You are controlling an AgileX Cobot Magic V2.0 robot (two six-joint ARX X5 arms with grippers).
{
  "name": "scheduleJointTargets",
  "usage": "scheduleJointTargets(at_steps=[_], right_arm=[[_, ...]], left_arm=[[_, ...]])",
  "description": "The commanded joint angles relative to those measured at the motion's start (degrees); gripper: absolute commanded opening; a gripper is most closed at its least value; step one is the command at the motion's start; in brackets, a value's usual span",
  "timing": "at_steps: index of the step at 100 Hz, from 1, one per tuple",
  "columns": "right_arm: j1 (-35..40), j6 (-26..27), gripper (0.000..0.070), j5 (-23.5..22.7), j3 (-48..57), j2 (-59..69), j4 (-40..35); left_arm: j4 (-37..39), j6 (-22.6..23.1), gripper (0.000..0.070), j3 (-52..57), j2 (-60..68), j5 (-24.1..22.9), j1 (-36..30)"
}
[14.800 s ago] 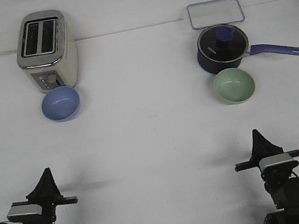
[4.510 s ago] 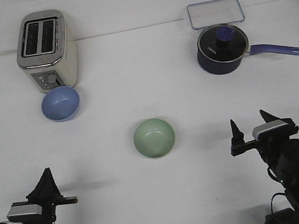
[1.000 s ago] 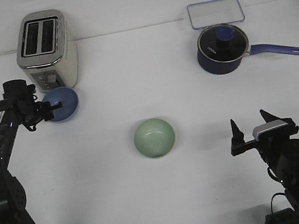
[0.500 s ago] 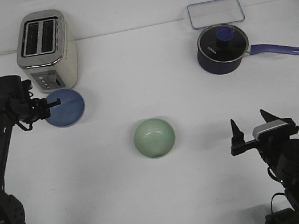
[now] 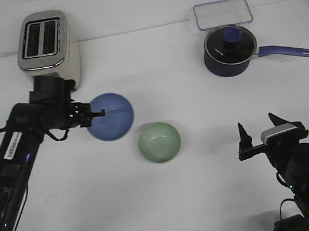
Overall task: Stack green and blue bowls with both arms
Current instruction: 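Carry the blue bowl with the left gripper over the green bowl, then lower the blue bowl onto the green bowl and open the left gripper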
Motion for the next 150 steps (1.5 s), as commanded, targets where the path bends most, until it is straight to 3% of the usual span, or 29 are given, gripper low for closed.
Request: scheduleJointTargets(at_steps=[1,36,80,86,97,111,136,150], right_arm=[[0.09,0.79,0.0615,0.11,0.66,0.07,0.63],[0.09,0.81,0.0615,0.11,0.63,0.07,0.63],[0.09,0.81,0.0615,0.09,0.63,0.07,0.61],[0.09,0.81,0.0615,0.09,0.63,0.07,0.61],[0.09,0.81,0.0615,0.11,0.66,0.07,0.61],[0.09,0.79,0.0615,0.11,0.66,0.07,0.61],[0.09,0.79,0.0615,0.11,0.63,0.07,0.61],[0.09,0.79,0.0615,0.11,0.66,0.07,0.61]], left_arm=[[0.63,-1.11,0.001,-0.52,0.66,0.28,-2.91],[9.18,-4.87,0.001,-7.76,2.95,0.28,-13.11],[11.37,-5.88,0.0022,-7.76,9.49,0.24,-15.63],[11.39,-5.9,0.0075,-7.76,9.6,0.26,-15.69],[11.39,-5.9,0.0273,-7.76,9.6,0.26,-15.74],[11.32,-5.88,0.0384,-7.72,9.57,0.28,-15.74],[11.08,-4.79,0.0393,-6.88,6.34,-0.24,-14.53],[9.42,-2.97,0.0393,-6.88,1.31,-4.96,-12.37]])
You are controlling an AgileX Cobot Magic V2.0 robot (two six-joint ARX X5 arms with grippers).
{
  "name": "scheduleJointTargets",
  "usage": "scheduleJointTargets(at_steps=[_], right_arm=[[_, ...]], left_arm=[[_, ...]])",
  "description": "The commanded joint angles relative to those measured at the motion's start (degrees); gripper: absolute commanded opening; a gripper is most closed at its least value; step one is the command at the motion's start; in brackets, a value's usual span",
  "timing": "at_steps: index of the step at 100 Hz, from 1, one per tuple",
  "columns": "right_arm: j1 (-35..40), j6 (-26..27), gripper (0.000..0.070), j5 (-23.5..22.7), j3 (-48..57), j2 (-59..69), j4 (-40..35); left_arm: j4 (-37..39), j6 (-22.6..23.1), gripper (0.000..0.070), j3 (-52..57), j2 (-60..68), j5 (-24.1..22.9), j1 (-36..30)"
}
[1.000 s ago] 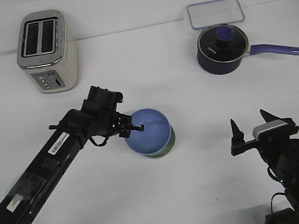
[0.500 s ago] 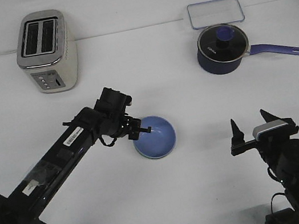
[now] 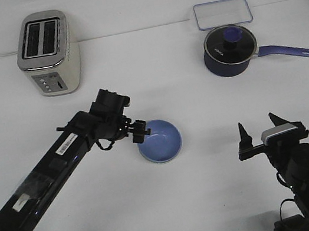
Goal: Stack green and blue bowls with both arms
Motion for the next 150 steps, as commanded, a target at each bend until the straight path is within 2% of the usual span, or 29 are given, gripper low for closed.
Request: scheduleJointTargets(at_steps=[1,33,44,66,82,101,116,136,143,150], right_arm=[[0.09,0.79,0.0615,0.11,0.66,0.07,0.59],[0.09,0.79,0.0615,0.11,0.66,0.07,0.61],[0.09,0.79,0.0615,0.11,0.66,0.07,0.61],[0.09,0.79,0.0615,0.09,0.66,0.07,0.59],[0.09,0.81,0.0615,0.09,0.66,0.07,0.59],[0.09,0.81,0.0615,0.09,0.66,0.07,0.59],[0.09,0.79,0.0615,0.09,0.66,0.07,0.59],[0.09,0.79,0.0613,0.09,0.66,0.07,0.59],[0.09,0.79,0.0551,0.11,0.66,0.07,0.59],[0.09,0.81,0.0409,0.09,0.66,0.07,0.59]], left_arm=[[-0.72,1.84,0.0393,1.7,-2.73,-2.32,0.92],[-3.56,5.07,0.0392,0.07,-18.62,-9.29,9.22],[-3.13,5.2,0.0392,-2.84,-24.72,-10.01,12.13],[6.14,4.33,0.0392,-19.15,-41.13,-10.01,16.35],[13.77,1.68,0.0392,-32.68,-51.74,-10.01,16.61],[20.15,1.53,0.0393,-46.69,-60.85,-10.82,16.66],[21.79,1.53,0.0393,-51.91,-64.22,-10.84,16.66],[22.38,1.53,0.0378,-52.41,-65.11,-10.84,16.66],[22.67,1.53,0.0345,-52.41,-65.18,-10.84,16.66],[22.67,1.53,0.0205,-52.41,-65.26,-10.84,16.66]])
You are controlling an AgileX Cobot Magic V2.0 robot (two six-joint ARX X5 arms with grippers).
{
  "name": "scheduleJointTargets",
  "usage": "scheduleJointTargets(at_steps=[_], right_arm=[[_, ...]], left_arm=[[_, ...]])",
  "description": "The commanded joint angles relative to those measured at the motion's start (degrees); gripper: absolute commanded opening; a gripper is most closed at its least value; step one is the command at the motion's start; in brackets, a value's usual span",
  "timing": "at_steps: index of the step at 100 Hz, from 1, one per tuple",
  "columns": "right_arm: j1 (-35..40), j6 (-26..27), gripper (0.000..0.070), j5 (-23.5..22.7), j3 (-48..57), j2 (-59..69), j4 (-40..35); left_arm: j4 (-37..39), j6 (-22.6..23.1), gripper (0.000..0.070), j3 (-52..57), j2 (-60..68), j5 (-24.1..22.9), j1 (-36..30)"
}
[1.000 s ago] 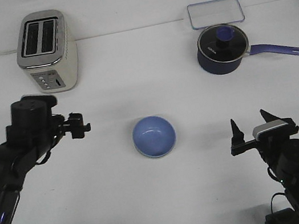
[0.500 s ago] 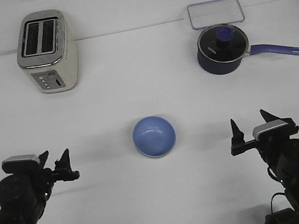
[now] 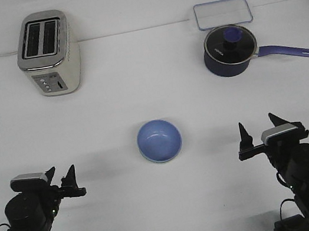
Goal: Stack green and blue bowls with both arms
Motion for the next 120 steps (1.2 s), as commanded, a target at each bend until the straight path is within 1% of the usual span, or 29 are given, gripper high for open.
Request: scheduleJointTargets(at_steps=[1,2,3,7,10,11,12,15,16,96,99,104,108,111,120], right_arm=[[0.09,0.79,0.0383,0.09,0.66,0.07,0.59],[0.09,0.79,0.0344,0.09,0.66,0.07,0.57],[0.09,0.79,0.0329,0.09,0.66,0.07,0.59],[0.09,0.79,0.0222,0.09,0.66,0.07,0.59],[0.09,0.79,0.0139,0.09,0.66,0.07,0.57],[0.09,0.79,0.01,0.09,0.66,0.07,0.59],[0.09,0.79,0.0087,0.09,0.66,0.07,0.59],[0.09,0.79,0.0011,0.09,0.66,0.07,0.59],[0.09,0.79,0.0003,0.09,0.66,0.07,0.57],[0.09,0.79,0.0,0.07,0.66,0.07,0.59],[0.09,0.79,0.0,0.07,0.66,0.07,0.59],[0.09,0.79,0.0,0.07,0.66,0.07,0.59],[0.09,0.79,0.0,0.07,0.66,0.07,0.59],[0.09,0.79,0.0,0.07,0.66,0.07,0.59],[0.09,0.79,0.0,0.07,0.66,0.07,0.59]], left_arm=[[0.52,-0.2,0.0178,0.68,0.09,-0.24,0.0],[0.52,-0.2,0.0151,0.68,0.09,-0.24,0.0],[0.52,-0.2,0.012,0.68,0.09,-0.24,0.0],[0.52,-0.2,0.0006,0.68,0.09,-0.24,0.0],[0.55,-0.2,0.0004,0.68,0.09,-0.24,0.0],[0.55,-0.2,0.0011,0.68,0.09,-0.24,0.0],[0.55,-0.2,0.0009,0.68,0.09,-0.24,0.0],[0.57,-0.2,0.0009,0.68,0.11,-0.24,0.0],[0.55,-0.2,0.0009,0.68,0.11,-0.24,0.0],[0.57,-0.15,0.0011,0.7,0.07,-0.22,0.0],[0.44,1.79,0.0011,0.7,0.04,-0.39,0.0],[0.52,8.09,0.0011,0.7,0.04,-1.66,0.07],[0.74,11.87,0.0012,0.7,-0.09,-2.29,0.11],[1.22,12.79,0.0012,0.7,-0.17,-2.58,0.11],[3.19,12.79,0.0012,0.7,-0.46,-2.64,0.11]])
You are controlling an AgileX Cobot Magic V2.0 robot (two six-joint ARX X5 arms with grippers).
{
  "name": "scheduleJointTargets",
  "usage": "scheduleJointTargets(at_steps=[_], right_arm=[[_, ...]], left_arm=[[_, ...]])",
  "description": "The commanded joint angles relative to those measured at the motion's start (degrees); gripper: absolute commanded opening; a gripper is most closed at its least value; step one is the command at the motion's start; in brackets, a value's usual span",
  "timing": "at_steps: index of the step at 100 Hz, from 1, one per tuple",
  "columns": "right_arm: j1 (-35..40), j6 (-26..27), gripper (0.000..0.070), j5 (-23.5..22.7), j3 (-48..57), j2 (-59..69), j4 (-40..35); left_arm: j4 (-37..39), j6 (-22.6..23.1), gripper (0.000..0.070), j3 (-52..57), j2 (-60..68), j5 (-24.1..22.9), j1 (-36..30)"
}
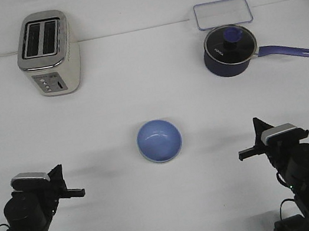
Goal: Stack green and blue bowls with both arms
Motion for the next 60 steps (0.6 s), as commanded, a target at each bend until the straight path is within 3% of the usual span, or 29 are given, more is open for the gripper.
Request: scheduleJointTargets(at_steps=[1,27,50,60], right_arm=[[0.09,0.79,0.0,0.07,0.66,0.07,0.59],[0.09,0.79,0.0,0.07,0.66,0.07,0.59],[0.09,0.79,0.0,0.07,0.66,0.07,0.59],[0.09,0.79,0.0,0.07,0.66,0.07,0.59]], left_arm=[[2.01,3.85,0.0012,0.68,-0.31,-0.13,-0.04],[9.31,3.8,0.0012,-0.48,-3.91,-0.11,-0.02],[30.82,2.25,0.0012,-15.45,-12.0,-0.11,0.33],[35.65,-0.09,0.0012,-22.91,-16.63,-0.2,1.92]])
